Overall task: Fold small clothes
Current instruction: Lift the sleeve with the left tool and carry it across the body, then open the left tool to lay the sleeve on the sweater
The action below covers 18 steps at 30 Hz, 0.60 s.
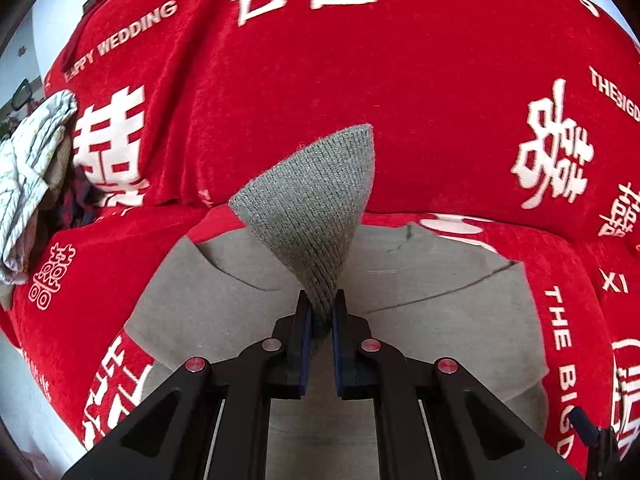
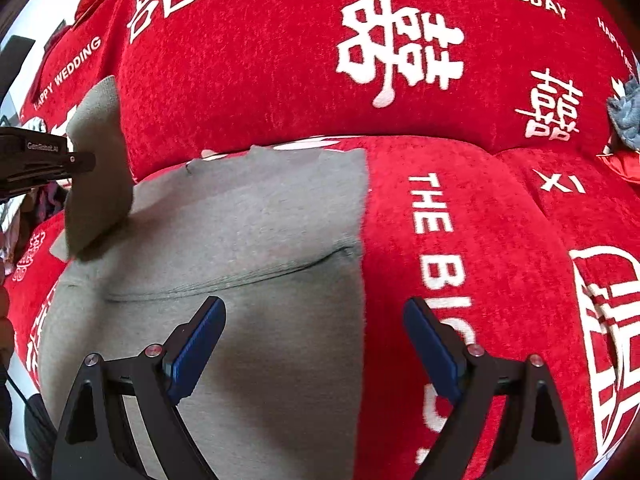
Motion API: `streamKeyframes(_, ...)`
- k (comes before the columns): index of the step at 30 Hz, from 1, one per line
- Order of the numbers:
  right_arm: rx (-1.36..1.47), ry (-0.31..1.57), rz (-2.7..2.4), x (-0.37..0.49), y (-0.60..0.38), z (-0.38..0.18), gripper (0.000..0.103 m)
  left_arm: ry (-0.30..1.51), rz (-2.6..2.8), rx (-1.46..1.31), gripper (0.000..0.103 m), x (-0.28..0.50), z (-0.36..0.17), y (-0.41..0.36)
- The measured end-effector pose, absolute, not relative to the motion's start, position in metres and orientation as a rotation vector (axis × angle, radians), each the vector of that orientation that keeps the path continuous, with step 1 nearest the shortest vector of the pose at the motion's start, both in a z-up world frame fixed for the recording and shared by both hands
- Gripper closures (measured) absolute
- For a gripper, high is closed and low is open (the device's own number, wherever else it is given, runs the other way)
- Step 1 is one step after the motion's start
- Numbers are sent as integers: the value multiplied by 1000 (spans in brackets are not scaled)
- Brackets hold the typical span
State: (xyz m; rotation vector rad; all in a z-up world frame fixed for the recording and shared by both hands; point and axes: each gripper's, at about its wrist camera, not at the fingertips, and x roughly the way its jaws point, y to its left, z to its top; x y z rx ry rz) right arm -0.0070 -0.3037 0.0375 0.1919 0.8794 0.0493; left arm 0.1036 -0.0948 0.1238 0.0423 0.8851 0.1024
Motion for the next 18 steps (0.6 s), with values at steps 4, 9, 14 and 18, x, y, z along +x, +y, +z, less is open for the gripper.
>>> streamKeyframes(4, 200, 870, 38, -9, -316, 37, 11, 886, 77, 64, 93, 105, 124, -118)
streamKeyframes(9, 227, 863, 22, -10, -331, 36, 11, 893, 45, 94, 93, 106, 121, -147)
streamKeyframes(14, 258, 859, 10, -10, -345, 31, 11, 926, 22, 110, 93, 112, 108, -170)
streamKeyframes(18, 272, 862, 8, -10, -352, 28, 11, 994, 1, 91, 93, 122, 85, -179)
